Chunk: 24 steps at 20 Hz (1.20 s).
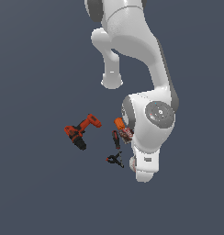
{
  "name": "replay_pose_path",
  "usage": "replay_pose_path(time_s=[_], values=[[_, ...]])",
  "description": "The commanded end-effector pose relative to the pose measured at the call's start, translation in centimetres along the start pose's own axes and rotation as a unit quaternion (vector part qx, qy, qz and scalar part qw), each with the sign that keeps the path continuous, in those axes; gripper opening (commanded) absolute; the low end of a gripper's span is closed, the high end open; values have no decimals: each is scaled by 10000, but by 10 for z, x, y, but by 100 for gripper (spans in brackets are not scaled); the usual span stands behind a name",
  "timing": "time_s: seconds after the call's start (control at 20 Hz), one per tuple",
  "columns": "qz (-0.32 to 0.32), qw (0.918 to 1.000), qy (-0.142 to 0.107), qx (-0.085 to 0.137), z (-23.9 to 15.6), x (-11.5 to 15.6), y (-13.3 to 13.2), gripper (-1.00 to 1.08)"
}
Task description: Pick up a designated object from a clutter of objects.
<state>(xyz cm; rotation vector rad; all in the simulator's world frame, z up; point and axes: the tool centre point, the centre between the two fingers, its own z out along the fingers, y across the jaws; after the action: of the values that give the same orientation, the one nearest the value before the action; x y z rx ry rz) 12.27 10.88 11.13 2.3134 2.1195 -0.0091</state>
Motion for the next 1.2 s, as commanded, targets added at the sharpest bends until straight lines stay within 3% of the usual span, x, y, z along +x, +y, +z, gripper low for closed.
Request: replay_pose_path(time_s=[0.0,0.6,1.15], values=[[-199,9998,15,-5,6,4,2,100],[-425,9991,33,-3,17,8,3,100],[-450,9990,35,-6,62,9,2,100]])
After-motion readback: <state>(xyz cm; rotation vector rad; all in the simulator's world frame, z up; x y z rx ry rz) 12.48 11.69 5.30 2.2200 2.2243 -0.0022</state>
